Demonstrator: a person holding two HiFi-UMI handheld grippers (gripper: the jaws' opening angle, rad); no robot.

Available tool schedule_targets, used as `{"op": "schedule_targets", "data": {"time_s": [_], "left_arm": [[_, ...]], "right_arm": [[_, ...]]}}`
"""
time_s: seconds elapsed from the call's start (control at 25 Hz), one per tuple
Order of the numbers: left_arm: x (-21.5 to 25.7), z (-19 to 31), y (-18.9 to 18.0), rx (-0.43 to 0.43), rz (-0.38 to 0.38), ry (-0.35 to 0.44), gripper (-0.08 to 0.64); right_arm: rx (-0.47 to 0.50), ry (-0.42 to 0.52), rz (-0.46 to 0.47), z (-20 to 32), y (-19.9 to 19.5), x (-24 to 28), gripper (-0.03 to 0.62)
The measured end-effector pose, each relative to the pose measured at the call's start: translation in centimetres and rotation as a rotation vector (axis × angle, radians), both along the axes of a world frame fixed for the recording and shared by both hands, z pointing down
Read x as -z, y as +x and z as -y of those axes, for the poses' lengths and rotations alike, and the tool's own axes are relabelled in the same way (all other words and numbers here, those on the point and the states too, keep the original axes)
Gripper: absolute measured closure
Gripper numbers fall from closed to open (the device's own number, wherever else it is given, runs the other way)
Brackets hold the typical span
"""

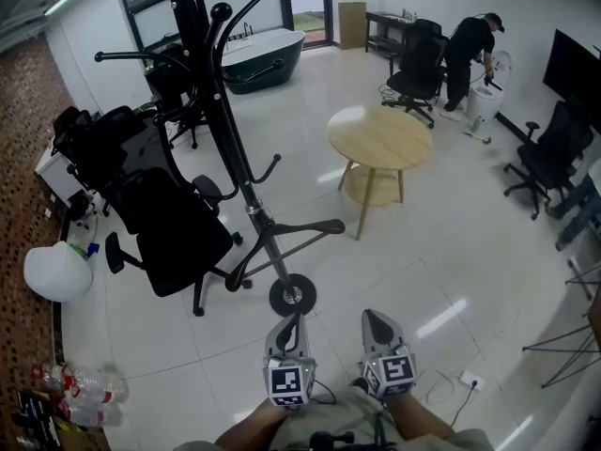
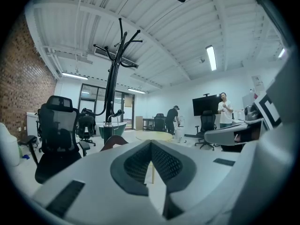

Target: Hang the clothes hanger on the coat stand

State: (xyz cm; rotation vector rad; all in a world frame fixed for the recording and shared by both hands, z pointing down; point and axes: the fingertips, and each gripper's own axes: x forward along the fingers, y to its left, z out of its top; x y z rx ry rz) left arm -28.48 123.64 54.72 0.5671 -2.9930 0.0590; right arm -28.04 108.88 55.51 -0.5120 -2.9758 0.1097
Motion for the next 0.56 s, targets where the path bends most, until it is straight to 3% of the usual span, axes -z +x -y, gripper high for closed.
{"op": "schedule_targets", "data": {"time_s": [0.56], "left_arm": [[-0.18,-0.5,-0.11,-0.003,-0.002,-0.005,0.543]], "right_arm": [[0.0,-0.02,-0.021,-0.54,0.0,-0.01,0.592]]}}
